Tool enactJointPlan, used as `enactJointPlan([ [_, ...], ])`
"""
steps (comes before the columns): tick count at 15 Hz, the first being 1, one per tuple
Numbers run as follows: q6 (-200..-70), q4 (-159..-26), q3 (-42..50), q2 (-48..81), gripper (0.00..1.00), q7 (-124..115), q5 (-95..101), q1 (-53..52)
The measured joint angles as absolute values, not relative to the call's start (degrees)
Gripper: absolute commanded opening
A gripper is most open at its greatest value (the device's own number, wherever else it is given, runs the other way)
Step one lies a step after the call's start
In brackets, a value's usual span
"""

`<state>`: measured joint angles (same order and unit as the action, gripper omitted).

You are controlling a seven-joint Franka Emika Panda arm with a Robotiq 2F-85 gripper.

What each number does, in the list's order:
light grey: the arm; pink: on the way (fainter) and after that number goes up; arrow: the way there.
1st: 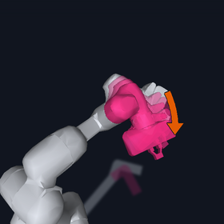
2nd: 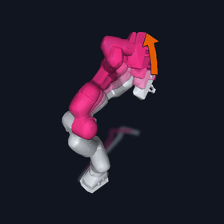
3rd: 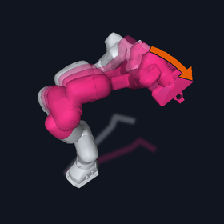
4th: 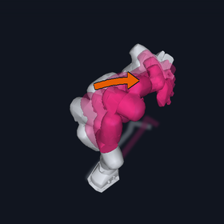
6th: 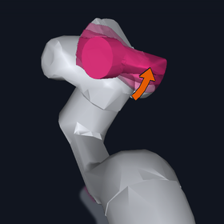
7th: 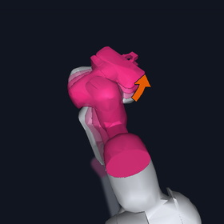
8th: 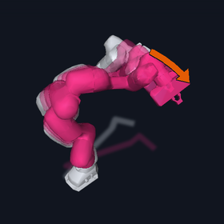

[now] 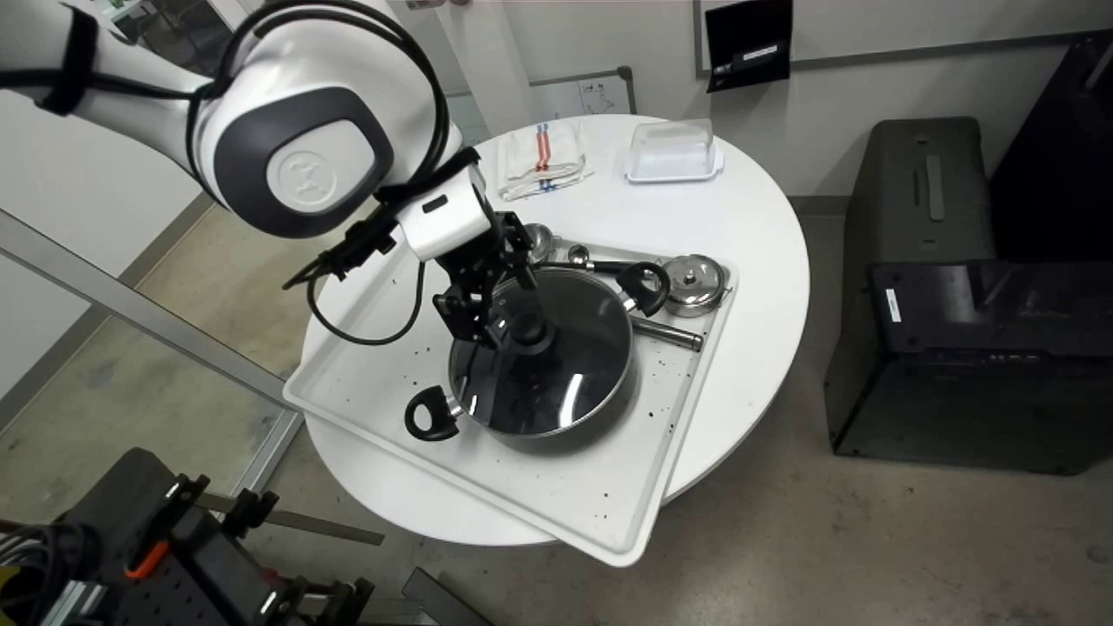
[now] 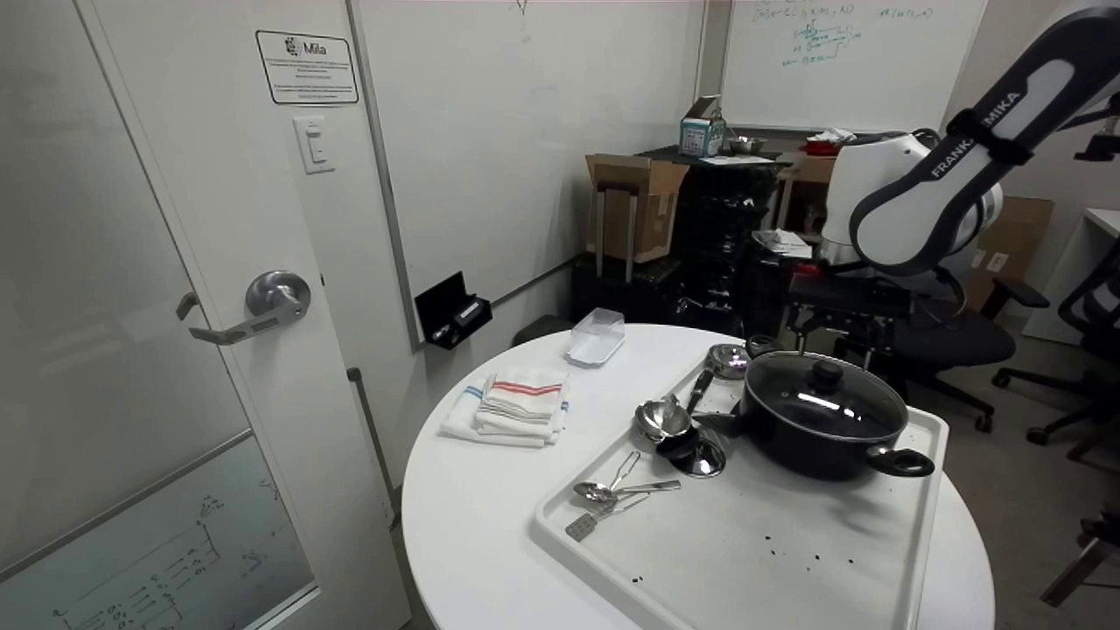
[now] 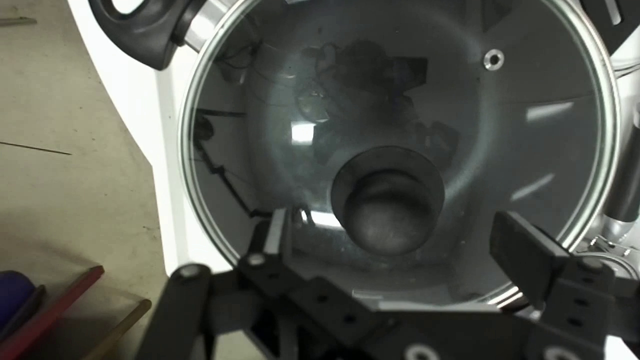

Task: Remove the glass lid from the black pot and put it on the tray

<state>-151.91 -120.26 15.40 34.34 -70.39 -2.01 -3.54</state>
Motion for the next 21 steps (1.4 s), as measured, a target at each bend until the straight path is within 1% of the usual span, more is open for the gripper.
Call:
enactJointPlan([
  [11,-151.90,-116.77,16.50,39.25,1.00,-72.87,-2.01,-3.96],
  [12,-151.90,-116.63,16.50,39.48,0.75,-72.98,-2.01,-3.97],
  [13,-151.90,-116.52,16.50,39.66,0.74,-73.02,-2.01,-4.00],
  [15,-151.90,-116.25,16.50,39.97,0.60,-73.05,-2.01,-4.05],
  [18,-151.92,-115.93,16.50,40.26,0.36,-73.06,-2.01,-4.16],
  [19,-151.94,-115.68,16.57,40.24,0.33,-73.10,-2.01,-4.22],
  [20,-151.86,-115.43,16.68,40.06,0.32,-73.12,-2.02,-4.27],
  [21,-151.87,-115.39,16.70,40.08,0.28,-73.12,-2.02,-4.27],
])
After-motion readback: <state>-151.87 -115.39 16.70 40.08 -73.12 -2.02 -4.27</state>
